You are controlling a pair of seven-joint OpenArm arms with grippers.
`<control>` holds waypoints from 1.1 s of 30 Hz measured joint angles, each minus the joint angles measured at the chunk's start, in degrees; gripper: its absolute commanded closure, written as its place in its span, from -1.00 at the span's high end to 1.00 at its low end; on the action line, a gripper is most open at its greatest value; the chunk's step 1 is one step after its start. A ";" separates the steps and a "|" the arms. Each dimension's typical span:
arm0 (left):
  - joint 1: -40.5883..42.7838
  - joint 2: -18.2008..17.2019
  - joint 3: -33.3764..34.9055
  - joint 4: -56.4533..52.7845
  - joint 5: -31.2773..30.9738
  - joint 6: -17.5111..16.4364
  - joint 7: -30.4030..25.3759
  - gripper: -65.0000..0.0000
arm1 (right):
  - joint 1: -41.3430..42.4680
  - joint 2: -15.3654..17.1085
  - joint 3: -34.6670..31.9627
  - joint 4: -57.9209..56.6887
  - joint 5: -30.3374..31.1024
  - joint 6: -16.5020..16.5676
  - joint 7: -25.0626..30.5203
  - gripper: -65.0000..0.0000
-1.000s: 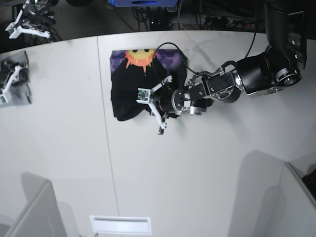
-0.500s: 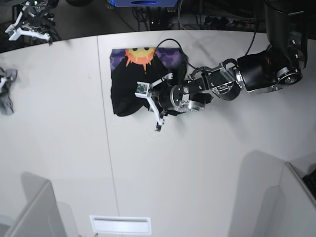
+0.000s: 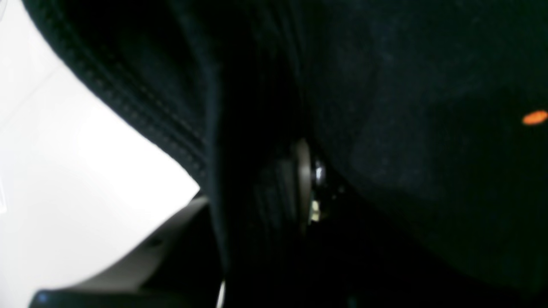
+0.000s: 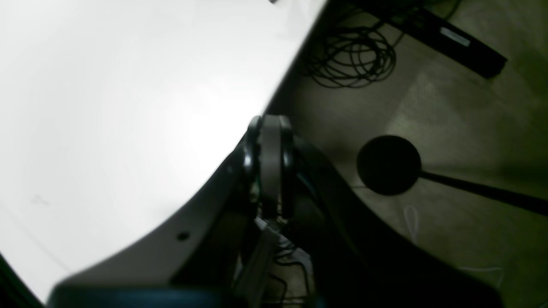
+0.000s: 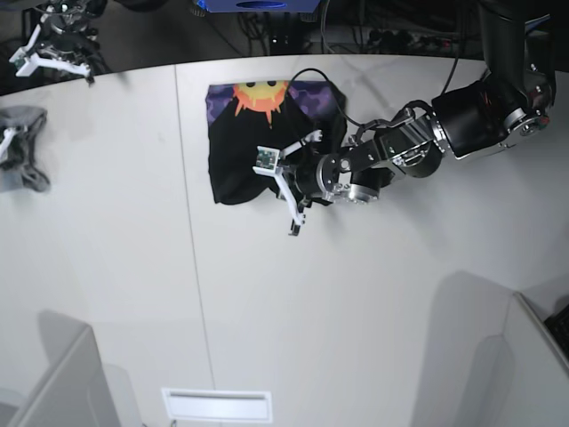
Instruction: Fold the T-shirt properly
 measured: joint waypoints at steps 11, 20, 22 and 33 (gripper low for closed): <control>-0.48 1.05 -0.85 -0.15 0.61 -0.42 2.10 -0.59 | 0.31 -0.02 0.00 -0.02 -0.04 0.00 -0.11 -1.00; -0.46 2.91 -4.52 -0.17 0.81 -0.20 2.12 0.89 | 0.33 0.02 0.00 -0.02 -0.02 0.00 -0.15 -1.00; 0.33 3.89 -7.82 -0.42 0.76 -1.33 2.73 0.86 | 0.31 0.00 0.00 -0.02 -0.02 0.00 -0.17 -1.00; 8.24 4.39 -33.40 14.69 0.81 -0.85 8.00 0.13 | 0.02 0.20 -0.11 -0.07 -0.20 6.99 -0.33 -1.00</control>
